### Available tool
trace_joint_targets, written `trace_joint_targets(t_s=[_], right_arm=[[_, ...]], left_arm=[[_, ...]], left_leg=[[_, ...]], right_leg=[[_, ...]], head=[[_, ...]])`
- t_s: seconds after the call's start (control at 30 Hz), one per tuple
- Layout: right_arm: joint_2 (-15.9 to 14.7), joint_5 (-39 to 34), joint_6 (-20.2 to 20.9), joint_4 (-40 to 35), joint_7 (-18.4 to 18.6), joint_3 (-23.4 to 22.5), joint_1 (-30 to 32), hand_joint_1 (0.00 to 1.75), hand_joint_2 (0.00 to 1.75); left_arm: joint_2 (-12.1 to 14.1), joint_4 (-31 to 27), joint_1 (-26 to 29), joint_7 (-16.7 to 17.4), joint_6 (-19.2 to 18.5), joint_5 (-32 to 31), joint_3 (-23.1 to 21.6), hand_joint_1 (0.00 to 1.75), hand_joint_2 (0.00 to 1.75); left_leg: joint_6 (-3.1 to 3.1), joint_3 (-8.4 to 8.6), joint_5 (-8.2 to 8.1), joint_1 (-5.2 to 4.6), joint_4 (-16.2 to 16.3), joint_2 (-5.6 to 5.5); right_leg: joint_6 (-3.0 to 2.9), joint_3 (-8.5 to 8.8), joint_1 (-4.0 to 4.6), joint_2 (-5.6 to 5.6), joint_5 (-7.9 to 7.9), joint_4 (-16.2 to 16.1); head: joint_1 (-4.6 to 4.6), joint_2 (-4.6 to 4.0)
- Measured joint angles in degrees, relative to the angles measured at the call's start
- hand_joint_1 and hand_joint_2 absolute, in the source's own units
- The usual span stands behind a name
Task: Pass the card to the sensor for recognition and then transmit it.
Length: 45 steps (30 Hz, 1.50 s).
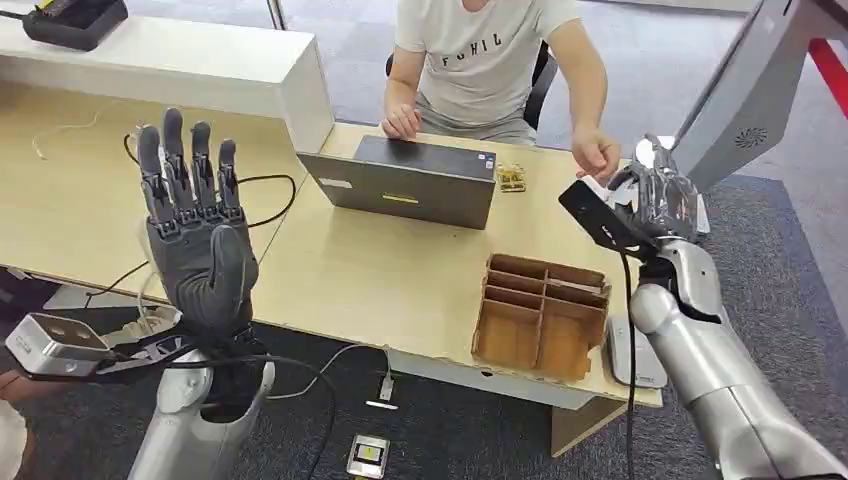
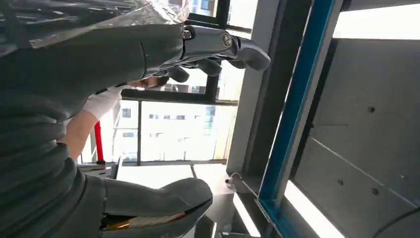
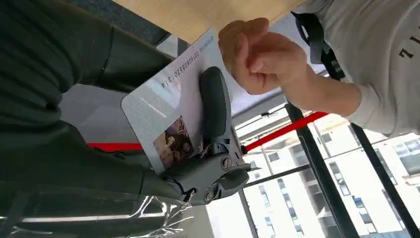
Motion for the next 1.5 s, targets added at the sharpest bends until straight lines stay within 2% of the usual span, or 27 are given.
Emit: trace_joint_targets(t_s=[0.23, 0.53, 0.8, 0.9, 1.07, 1.27, 1.5], right_arm=[[-0.52, -1.92, 0.74, -3.97, -2.56, -0.83, 1.59, 1.75, 1.75], [-4.09, -4.22, 0.72, -17.04, -1.57, -2.84, 8.31, 1.75, 1.75], [-8.70, -5.86, -2.25, -28.23, 0.94, -6.53, 17.45, 1.75, 1.75], [-10.92, -6.30, -5.22, -33.07, 3.08, -9.09, 22.79, 1.75, 1.75], [-13.60, -6.95, -8.94, -39.06, 3.83, -14.21, 33.28, 1.75, 1.75], [-14.38, -7.45, -11.54, -43.63, 3.83, -17.99, 41.53, 1.75, 1.75], [-13.57, -11.06, -12.70, -43.93, 1.70, -18.71, 44.58, 1.75, 1.75]], left_arm=[[-0.37, -0.11, 0.15, 0.00, 1.09, -1.11, 0.76, 0.00, 1.75], [-0.48, -1.37, 1.80, 0.00, 4.17, -2.27, 2.03, 0.00, 1.75], [-0.33, -2.73, 3.75, -0.02, 5.35, -2.47, 2.71, 0.00, 1.75], [0.15, -3.37, 4.46, -0.02, 7.04, -2.23, 2.71, 0.00, 1.75], [1.40, -4.68, 5.39, -0.02, 10.45, -2.25, 2.69, 0.00, 1.75], [2.93, -6.03, 5.45, -0.02, 13.03, -1.86, 2.38, 0.00, 1.75], [4.04, -7.37, 5.61, -0.02, 14.89, -2.62, 1.84, 0.00, 1.75]], left_leg=[[0.00, 0.00, 0.00, 0.00, 0.00, 0.00], [0.00, 0.00, -0.01, -0.01, 0.01, 0.00], [0.01, 0.02, -0.02, -0.01, 0.00, -0.01], [0.01, 0.01, -0.01, 0.00, 0.00, -0.06], [0.03, -0.02, -0.06, 0.00, -0.02, -0.03], [0.04, -0.03, -0.07, 0.00, -0.05, -0.01], [0.03, -0.01, -0.04, 0.00, -0.05, -0.01]], right_leg=[[0.00, 0.00, 0.00, 0.00, 0.00, 0.00], [0.00, 0.01, 0.00, -0.01, -0.01, -0.01], [0.00, 0.01, -0.01, -0.01, -0.01, -0.02], [0.03, 0.06, 0.00, -0.10, -0.05, -0.04], [0.03, 0.04, -0.01, -0.04, -0.05, -0.04], [0.03, 0.03, -0.01, -0.04, -0.06, -0.04], [0.02, 0.04, -0.01, -0.03, -0.04, -0.04]], head=[[0.00, 0.00], [0.02, 0.00], [0.00, 0.00], [0.04, 0.00], [0.02, 0.00], [-0.02, 0.00], [0.00, 0.00]])
